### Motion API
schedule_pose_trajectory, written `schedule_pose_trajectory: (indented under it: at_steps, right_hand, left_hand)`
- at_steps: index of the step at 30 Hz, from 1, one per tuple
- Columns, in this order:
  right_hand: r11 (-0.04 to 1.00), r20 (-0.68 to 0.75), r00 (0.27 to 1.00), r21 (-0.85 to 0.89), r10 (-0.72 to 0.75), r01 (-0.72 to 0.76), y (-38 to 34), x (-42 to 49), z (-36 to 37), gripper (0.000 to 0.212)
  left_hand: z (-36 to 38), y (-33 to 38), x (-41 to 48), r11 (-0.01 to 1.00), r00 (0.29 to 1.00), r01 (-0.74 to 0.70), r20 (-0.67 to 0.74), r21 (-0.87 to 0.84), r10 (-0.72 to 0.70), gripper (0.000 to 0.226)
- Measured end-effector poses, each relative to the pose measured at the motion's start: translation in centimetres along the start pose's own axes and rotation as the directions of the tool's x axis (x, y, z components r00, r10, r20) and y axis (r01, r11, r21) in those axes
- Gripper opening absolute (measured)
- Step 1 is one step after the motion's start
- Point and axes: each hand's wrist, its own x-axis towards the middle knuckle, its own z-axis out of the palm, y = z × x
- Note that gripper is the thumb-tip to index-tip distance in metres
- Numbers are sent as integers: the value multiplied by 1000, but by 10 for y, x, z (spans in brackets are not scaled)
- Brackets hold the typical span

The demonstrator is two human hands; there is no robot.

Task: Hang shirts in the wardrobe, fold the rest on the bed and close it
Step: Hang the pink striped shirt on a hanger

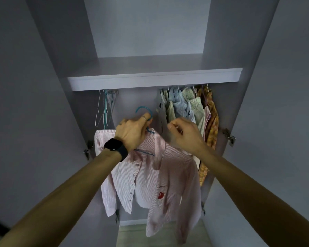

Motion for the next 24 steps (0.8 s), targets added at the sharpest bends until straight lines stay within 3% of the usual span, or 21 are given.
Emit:
schedule_pose_trajectory:
  at_steps: [3,5,8,10,12,13,16,18,19,21,24]
  right_hand:
    - [995,176,984,-94,-10,26,-4,-10,7,40]
    - [982,123,987,-148,-103,121,-6,-16,16,30]
    - [985,66,986,-68,-151,156,-3,-15,18,29]
    - [996,39,995,4,-89,89,-1,-12,17,29]
    - [990,18,998,124,65,-67,2,-3,15,25]
    - [980,65,990,147,122,-131,5,2,14,25]
    - [970,357,903,-64,241,-233,17,8,13,39]
    - [940,332,880,-87,340,-331,25,1,10,43]
    - [940,270,902,-30,336,-341,27,-5,9,42]
    - [973,204,958,68,202,-220,28,-17,7,34]
    - [1000,183,983,-11,14,-13,36,-31,6,21]
  left_hand:
    - [-1,2,1,998,1000,6,-24,-57,-7,21]
    - [-2,6,5,999,1000,-8,-15,-50,8,19]
    - [-4,4,8,1000,999,-22,31,5,22,15]
    - [-5,5,3,998,997,-53,56,-38,55,15]
    - [-6,10,-2,985,994,-73,64,-156,84,19]
    - [-7,13,-3,977,994,-74,60,-201,87,21]
    - [-10,12,1,970,998,-30,50,-242,44,17]
    - [-10,5,3,979,999,13,54,-205,-2,16]
    - [-11,1,2,982,999,33,48,-188,-24,16]
    - [-11,-7,2,982,997,68,34,-175,-63,17]
    - [-13,-17,8,973,996,91,-2,-210,-94,16]
